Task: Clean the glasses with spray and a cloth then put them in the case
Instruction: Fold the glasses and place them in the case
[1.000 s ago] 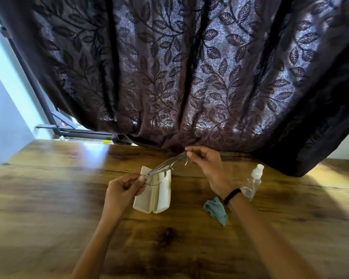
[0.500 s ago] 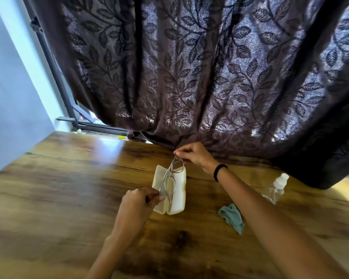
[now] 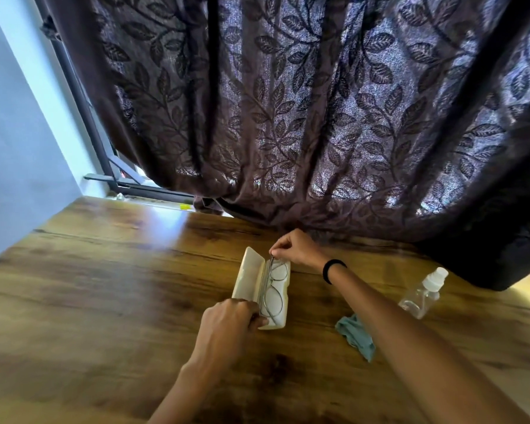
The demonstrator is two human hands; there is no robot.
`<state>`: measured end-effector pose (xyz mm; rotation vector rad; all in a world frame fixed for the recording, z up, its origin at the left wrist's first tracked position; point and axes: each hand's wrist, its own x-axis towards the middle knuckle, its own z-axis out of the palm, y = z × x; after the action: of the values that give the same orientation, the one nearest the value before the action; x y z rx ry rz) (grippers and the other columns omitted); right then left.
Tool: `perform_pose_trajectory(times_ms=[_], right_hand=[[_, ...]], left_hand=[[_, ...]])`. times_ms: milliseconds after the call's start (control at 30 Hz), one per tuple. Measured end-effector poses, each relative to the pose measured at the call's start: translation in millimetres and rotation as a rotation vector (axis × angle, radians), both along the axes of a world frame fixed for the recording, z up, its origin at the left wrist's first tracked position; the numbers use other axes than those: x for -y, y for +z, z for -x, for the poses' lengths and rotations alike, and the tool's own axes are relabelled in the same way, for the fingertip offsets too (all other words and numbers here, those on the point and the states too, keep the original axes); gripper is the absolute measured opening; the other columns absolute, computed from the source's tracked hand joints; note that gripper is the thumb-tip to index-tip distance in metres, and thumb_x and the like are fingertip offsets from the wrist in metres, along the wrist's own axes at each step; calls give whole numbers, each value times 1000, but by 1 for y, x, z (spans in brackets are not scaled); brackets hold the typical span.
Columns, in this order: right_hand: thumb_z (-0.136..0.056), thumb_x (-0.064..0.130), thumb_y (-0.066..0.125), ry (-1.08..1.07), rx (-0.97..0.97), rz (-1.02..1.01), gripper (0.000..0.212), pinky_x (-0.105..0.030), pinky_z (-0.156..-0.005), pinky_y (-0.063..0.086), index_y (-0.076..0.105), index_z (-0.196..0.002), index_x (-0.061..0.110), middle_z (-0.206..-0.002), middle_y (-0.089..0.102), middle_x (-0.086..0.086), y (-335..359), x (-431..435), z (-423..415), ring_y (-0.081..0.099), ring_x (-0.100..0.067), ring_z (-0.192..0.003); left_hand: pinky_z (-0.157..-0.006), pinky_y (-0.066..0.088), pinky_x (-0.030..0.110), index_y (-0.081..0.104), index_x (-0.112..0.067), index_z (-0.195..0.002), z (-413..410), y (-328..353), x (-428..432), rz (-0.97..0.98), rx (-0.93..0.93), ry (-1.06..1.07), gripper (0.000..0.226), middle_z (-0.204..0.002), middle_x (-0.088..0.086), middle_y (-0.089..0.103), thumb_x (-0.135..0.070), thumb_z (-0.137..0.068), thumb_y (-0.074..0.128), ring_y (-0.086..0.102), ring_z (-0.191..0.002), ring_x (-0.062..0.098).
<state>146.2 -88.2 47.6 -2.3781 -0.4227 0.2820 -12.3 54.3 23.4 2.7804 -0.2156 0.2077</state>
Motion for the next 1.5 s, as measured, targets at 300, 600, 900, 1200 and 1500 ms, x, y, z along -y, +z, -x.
perform_pose_trajectory(times_ms=[300,600,900,1200,1500], right_hand=[[-83,16,64,-59,59,2,14,-23,-74,42,73,-91,8,-96,72,-10,-12,13,9,64,-18,-90],[-83,16,64,-95,70,54,14,-22,-69,39,73,-90,7,-96,72,-10,-18,14,11,63,-16,-88],[-78,14,70,-176,104,26,9,-9,-54,33,73,-82,6,-88,73,-10,-21,9,15,56,-7,-75],[-80,18,67,-205,113,30,13,-10,-51,35,74,-84,7,-89,73,-7,-19,12,15,59,-8,-74],[-82,13,65,-226,171,-74,12,-21,-71,42,73,-85,5,-94,72,-10,-12,25,22,63,-14,-84]], left_hand=[[-85,51,26,61,-21,-108,-5,7,8,-161,-80,-54,35,-119,-1,64,-47,-90,45,61,-106,12],[-90,52,29,58,-19,-116,-4,11,7,-254,-128,-86,29,-124,2,61,-30,-90,54,59,-110,14],[-81,52,27,62,-21,-111,-8,14,8,-155,-165,5,28,-117,6,65,-35,-89,55,64,-102,18],[-89,49,26,58,-21,-118,-10,16,5,-122,-170,-21,31,-127,5,60,-29,-89,57,59,-111,17],[-85,50,26,60,-22,-115,-9,21,5,-116,-131,-16,28,-124,7,61,-30,-88,57,61,-108,18]])
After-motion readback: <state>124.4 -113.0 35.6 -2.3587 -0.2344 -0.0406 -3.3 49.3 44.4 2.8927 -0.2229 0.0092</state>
